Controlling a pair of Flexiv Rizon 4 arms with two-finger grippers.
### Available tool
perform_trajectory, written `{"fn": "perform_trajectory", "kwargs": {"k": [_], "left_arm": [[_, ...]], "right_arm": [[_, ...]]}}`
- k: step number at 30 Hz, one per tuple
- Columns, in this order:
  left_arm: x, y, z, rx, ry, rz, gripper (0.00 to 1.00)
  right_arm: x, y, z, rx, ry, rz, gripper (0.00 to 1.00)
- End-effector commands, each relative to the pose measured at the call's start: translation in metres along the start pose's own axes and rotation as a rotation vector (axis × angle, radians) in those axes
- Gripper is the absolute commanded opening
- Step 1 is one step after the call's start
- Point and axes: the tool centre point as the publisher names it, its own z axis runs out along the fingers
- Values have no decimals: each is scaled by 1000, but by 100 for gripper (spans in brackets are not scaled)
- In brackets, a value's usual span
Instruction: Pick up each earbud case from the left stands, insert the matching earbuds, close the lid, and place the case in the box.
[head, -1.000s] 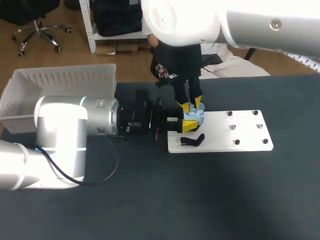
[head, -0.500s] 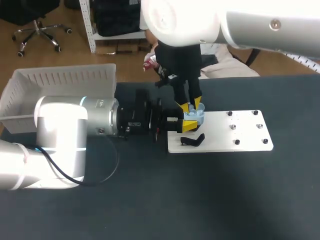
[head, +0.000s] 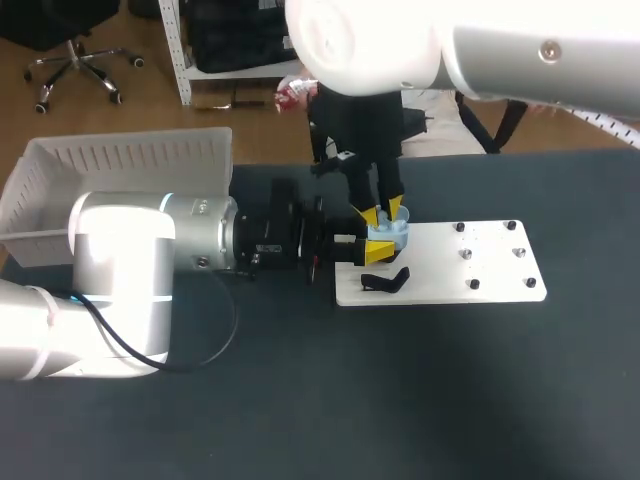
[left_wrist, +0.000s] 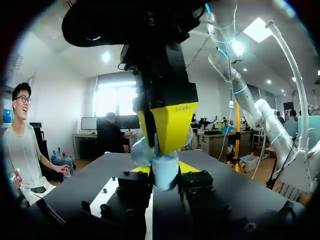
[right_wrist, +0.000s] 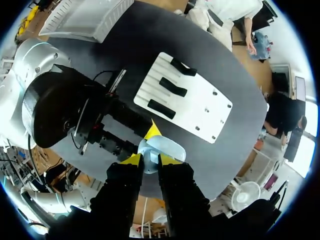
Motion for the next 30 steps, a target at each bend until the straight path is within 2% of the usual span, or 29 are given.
{"fn": "perform_trajectory", "kwargs": {"k": [1, 16, 17, 20, 21, 30], "left_arm": [[0, -1, 1, -5, -1, 2, 0], [0, -1, 1, -5, -1, 2, 0], [0, -1, 1, -5, -1, 2, 0], [0, -1, 1, -5, -1, 2, 0], [0, -1, 1, -5, -1, 2, 0], [0, -1, 1, -5, -1, 2, 0]], "right_arm": [[0, 1, 1, 6, -6, 1, 0], [5, 2, 2, 9, 5, -1, 0], [5, 2, 1, 7, 2, -1, 18], [6, 2, -1, 6, -4, -1, 42], [7, 2, -2, 5, -6, -1, 47], [16, 1, -12, -4, -51, 8, 54]]}}
